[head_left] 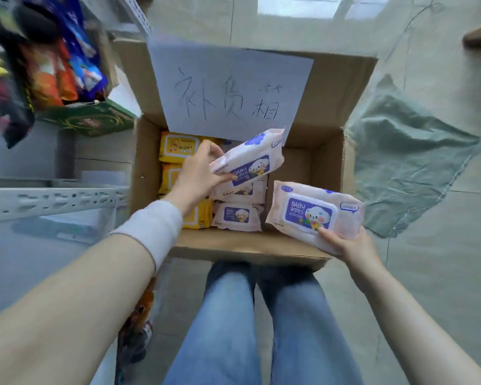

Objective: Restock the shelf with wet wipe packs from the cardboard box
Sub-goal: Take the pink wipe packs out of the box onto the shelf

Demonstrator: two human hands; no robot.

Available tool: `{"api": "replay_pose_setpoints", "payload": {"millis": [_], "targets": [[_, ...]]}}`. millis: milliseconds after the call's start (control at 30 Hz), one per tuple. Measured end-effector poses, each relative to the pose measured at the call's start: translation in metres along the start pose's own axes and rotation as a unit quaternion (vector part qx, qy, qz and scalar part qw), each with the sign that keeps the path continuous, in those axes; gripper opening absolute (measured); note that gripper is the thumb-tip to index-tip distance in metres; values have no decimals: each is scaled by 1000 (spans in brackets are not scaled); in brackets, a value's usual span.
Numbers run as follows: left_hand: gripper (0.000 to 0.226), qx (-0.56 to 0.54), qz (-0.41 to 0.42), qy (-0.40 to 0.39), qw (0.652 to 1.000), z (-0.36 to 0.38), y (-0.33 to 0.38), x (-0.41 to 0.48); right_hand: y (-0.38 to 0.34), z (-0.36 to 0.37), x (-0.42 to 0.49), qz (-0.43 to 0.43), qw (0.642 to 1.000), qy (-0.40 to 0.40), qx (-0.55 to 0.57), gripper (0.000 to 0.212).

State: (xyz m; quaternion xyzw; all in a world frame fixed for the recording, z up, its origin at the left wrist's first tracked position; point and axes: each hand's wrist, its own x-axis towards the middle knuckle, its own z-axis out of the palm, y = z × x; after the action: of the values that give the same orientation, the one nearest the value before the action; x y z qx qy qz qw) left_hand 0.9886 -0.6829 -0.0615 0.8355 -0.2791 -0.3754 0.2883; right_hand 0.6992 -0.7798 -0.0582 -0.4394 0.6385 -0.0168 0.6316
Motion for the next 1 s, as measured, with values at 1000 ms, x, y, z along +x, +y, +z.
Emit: {"api": "replay_pose_setpoints", "payload": {"millis": [1000], "targets": [[12,-383,-59,799,460,-199,-152,-820,47,278,-520,-334,749,-535,-204,47]]}}
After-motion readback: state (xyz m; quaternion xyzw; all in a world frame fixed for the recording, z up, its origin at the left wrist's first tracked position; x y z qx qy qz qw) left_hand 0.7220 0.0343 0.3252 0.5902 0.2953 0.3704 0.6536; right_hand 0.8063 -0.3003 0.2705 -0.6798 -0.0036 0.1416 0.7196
